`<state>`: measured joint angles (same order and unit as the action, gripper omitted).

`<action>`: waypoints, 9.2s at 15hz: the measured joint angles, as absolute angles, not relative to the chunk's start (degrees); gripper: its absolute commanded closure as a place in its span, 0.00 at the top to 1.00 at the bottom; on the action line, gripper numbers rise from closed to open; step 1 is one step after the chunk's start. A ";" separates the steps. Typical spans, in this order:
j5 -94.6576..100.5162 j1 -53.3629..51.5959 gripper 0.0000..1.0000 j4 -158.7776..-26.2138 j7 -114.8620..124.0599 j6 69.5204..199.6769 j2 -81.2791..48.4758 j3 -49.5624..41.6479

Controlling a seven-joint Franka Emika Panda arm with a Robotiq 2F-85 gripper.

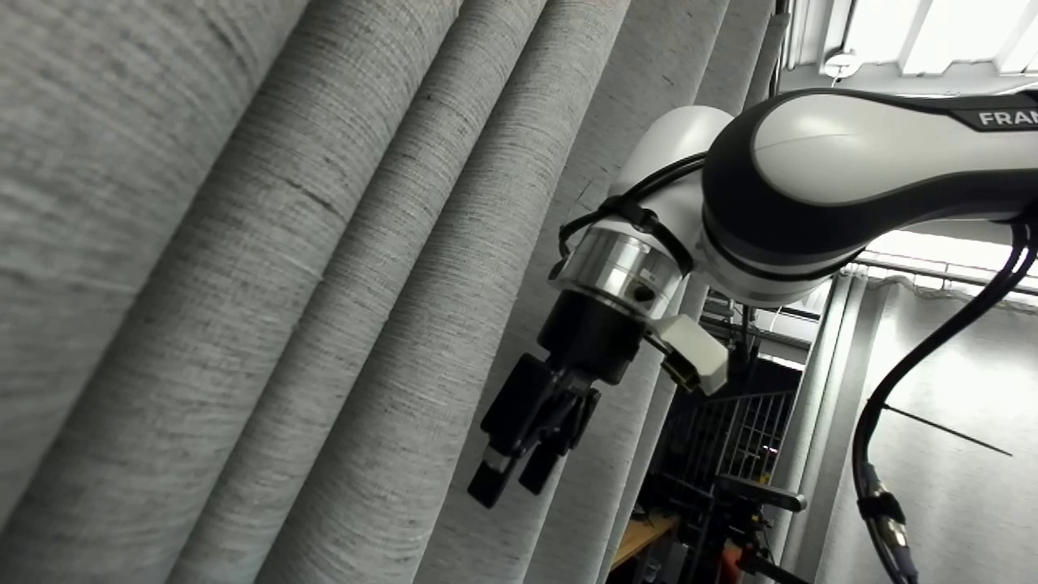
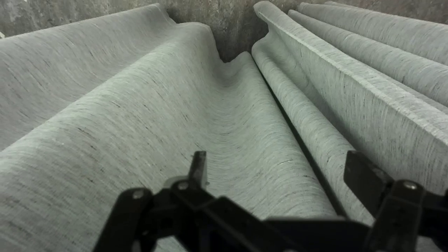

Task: Draw the curtain open

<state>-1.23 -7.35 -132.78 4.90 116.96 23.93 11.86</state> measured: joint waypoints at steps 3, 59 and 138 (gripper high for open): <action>-0.91 -7.35 1.00 -132.77 4.89 116.29 23.93 11.86; 11.85 6.59 1.00 -118.76 5.78 107.99 20.26 -4.47; 30.58 8.71 0.00 -106.30 22.53 165.68 11.56 4.90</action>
<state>30.58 8.71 -106.30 22.53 165.68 11.56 4.90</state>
